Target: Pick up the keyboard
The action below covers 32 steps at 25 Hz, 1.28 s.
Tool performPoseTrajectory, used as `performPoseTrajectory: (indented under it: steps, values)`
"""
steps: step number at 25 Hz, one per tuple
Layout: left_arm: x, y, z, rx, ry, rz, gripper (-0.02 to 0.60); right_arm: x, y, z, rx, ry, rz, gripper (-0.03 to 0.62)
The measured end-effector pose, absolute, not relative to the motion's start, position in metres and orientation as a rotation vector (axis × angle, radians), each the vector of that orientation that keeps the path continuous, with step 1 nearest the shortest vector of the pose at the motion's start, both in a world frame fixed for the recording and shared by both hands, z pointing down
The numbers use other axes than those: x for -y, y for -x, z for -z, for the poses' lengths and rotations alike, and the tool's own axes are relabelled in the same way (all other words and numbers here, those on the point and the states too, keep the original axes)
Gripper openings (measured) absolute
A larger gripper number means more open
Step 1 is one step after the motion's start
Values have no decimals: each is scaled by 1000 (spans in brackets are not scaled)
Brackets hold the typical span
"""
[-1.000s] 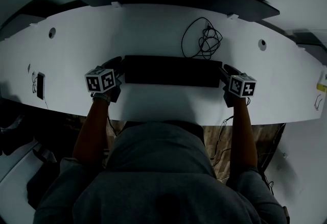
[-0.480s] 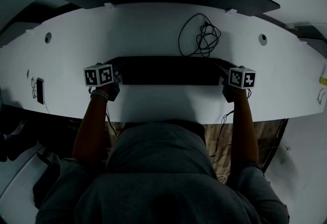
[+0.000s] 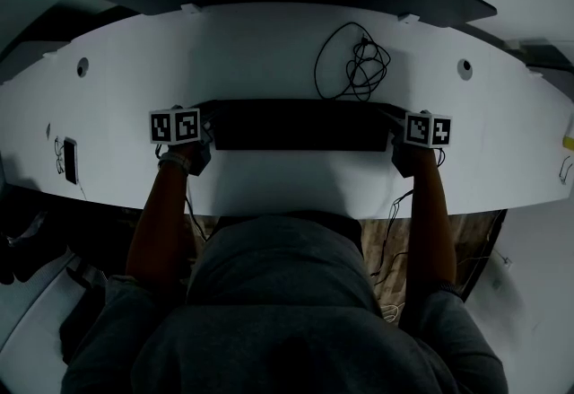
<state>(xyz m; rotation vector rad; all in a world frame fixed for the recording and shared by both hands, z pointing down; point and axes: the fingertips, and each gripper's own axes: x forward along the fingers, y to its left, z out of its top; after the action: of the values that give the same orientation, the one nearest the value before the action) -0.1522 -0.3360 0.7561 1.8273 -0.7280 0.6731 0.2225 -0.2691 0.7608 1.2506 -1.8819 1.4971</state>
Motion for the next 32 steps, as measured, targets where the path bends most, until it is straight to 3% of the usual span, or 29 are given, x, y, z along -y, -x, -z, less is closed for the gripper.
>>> performPoseTrajectory:
  steps: [32]
  values:
    - [343,147,-750,760,-1826,-696,207,270,-223,-754,1868,-1354,-1524,219]
